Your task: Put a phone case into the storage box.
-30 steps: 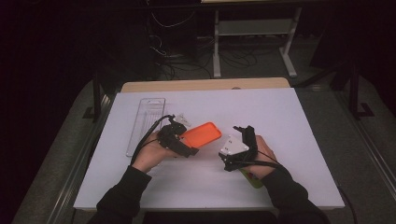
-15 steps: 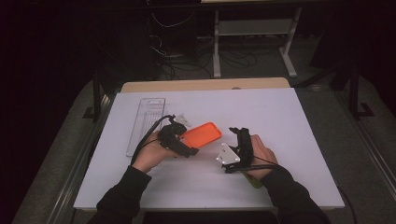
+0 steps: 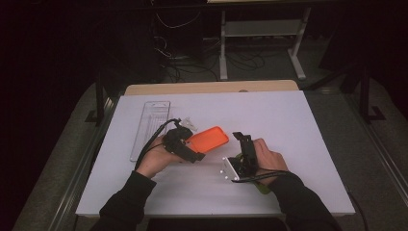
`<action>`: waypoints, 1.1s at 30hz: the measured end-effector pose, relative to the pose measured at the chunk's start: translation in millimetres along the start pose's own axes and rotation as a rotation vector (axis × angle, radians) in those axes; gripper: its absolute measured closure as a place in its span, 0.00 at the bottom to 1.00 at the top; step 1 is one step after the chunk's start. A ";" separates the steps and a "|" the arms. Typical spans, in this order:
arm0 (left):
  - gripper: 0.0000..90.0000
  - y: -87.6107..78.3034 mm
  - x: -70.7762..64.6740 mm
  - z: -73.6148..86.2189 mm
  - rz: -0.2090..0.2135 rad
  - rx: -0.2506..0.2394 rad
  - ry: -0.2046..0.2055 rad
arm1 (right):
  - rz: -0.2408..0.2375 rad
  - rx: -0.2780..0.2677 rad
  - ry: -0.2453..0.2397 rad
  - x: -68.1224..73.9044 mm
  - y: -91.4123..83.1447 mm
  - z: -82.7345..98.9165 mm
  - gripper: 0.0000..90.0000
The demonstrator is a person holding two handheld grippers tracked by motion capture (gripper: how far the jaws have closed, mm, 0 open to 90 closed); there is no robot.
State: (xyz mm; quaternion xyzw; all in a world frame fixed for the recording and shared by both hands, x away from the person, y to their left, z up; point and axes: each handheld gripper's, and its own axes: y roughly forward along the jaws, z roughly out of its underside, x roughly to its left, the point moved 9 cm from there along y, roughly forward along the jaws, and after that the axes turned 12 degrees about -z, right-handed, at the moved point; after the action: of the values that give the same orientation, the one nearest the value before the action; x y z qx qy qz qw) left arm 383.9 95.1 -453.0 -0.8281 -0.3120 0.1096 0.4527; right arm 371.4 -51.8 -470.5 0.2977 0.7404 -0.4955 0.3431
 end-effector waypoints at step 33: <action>0.17 -1.0 -10.8 -6.4 0.005 -0.013 0.034 | 0.135 -0.013 -0.193 -3.5 6.0 -34.5 0.43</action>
State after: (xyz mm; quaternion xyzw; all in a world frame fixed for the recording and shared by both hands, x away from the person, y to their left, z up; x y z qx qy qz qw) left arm 378.0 84.5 -449.6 -0.8335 -0.3028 0.0947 0.4523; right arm 370.8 -17.8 -461.5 0.2957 0.6854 -0.4926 0.4473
